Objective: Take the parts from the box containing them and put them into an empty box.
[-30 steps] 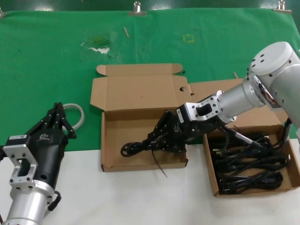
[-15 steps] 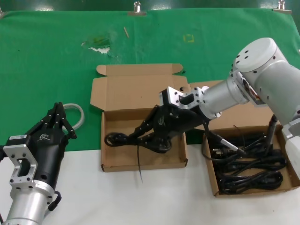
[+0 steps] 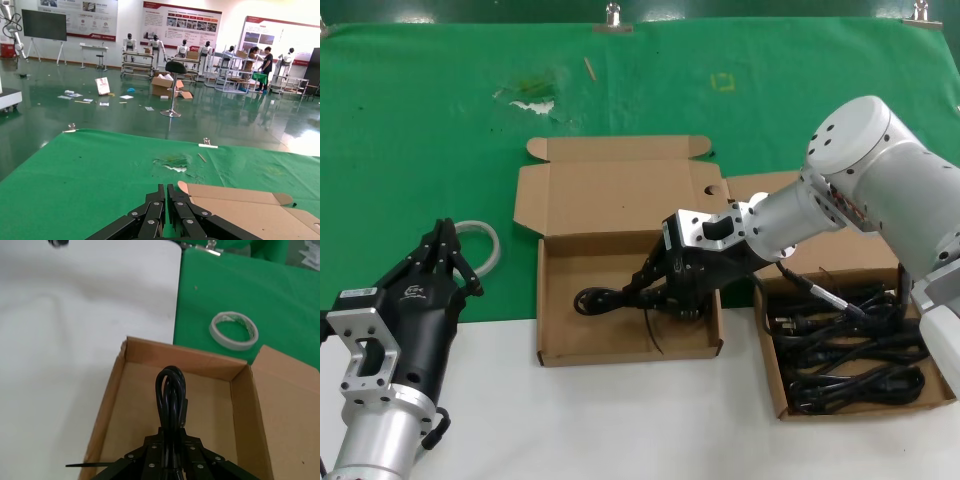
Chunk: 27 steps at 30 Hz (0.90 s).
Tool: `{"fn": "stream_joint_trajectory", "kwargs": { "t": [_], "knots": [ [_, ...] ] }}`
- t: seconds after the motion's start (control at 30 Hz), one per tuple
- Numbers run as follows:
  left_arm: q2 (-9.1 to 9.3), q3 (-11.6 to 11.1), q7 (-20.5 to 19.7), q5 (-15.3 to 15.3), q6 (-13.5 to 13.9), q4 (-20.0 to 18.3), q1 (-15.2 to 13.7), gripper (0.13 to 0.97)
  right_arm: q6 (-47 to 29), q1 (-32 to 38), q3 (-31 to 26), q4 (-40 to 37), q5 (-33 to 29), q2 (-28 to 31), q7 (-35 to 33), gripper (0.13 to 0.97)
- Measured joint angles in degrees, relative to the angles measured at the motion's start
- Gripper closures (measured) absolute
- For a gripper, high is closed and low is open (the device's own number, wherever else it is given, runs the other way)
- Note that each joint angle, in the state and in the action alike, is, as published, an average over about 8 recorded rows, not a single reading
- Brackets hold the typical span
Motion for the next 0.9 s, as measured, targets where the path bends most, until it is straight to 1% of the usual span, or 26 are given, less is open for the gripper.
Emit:
{"fn": "stream_joint_trajectory", "kwargs": {
  "t": [0.2,0.5,0.8,0.9],
  "knots": [
    [0.00,0.00,0.00,0.00,0.00,0.00,0.00,0.941,2.26,-0.54,-0.80,0.23,-0.35,-0.37,-0.83,0.910],
    [0.00,0.00,0.00,0.00,0.00,0.00,0.00,0.941,4.66,-1.61,-2.74,1.64,2.34,-0.62,-1.10,0.910],
    [0.00,0.00,0.00,0.00,0.00,0.00,0.00,0.941,4.75,-1.66,-2.86,1.72,2.52,-0.63,-1.07,0.867],
    [0.00,0.00,0.00,0.00,0.00,0.00,0.00,0.941,4.75,-1.66,-2.86,1.72,2.52,-0.63,-1.07,0.827]
  ]
}}
